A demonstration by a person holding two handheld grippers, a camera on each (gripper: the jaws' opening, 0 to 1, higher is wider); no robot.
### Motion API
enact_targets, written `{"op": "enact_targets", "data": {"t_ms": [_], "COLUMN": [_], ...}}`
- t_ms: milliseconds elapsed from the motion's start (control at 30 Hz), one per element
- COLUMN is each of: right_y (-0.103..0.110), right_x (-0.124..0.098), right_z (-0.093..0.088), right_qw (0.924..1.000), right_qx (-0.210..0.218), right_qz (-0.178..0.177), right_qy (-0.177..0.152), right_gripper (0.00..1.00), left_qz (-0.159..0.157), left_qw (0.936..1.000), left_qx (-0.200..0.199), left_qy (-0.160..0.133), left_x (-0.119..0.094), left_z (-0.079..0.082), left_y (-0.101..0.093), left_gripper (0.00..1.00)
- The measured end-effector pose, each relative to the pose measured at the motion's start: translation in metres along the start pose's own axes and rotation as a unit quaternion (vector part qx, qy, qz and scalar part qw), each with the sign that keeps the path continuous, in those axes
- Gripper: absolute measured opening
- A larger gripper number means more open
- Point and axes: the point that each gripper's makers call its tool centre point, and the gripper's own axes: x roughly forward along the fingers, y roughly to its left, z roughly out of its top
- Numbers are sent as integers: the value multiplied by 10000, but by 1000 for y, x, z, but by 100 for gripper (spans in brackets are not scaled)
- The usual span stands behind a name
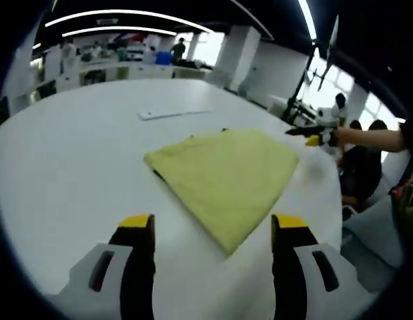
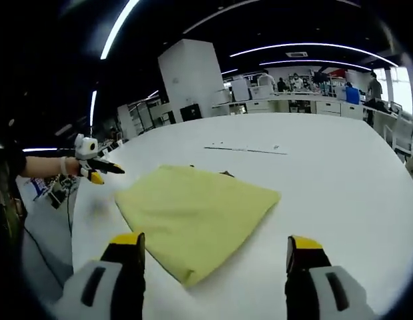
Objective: Fold the garment on the visible template until the final outline fits inside the template.
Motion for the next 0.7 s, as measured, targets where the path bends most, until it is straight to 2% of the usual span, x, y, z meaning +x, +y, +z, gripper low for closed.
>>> {"op": "enact_targets", "data": {"t_ms": [200, 300, 367, 500, 567, 700], "right_y": [14, 20, 24, 27, 27, 28], "right_x": [-9, -12, -13, -15, -17, -18], "right_z": [-9, -14, -18, -26, -30, -37], "right_qw": [9999, 9999, 9998, 9997, 9995, 9993], "right_qx": [56, 95, 148, 193, 274, 352], "right_qz": [91, 109, 135, 149, 140, 115], "right_qy": [-53, -57, -50, -12, -20, -12], "right_gripper": [85, 84, 84, 83, 78, 64], "left_qz": [-98, -149, -173, -201, -167, -117], "left_qw": [9999, 9998, 9998, 9997, 9997, 9996], "left_qx": [-22, -102, -89, -156, -154, -250], "left_qy": [39, -8, 70, 55, 42, 20], "left_x": [-4, -4, -3, -3, -3, -1], "left_z": [-14, -18, -25, -28, -29, -32], "left_y": [-11, -17, -20, -23, -22, -20], "left_gripper": [56, 55, 52, 50, 47, 38]}}
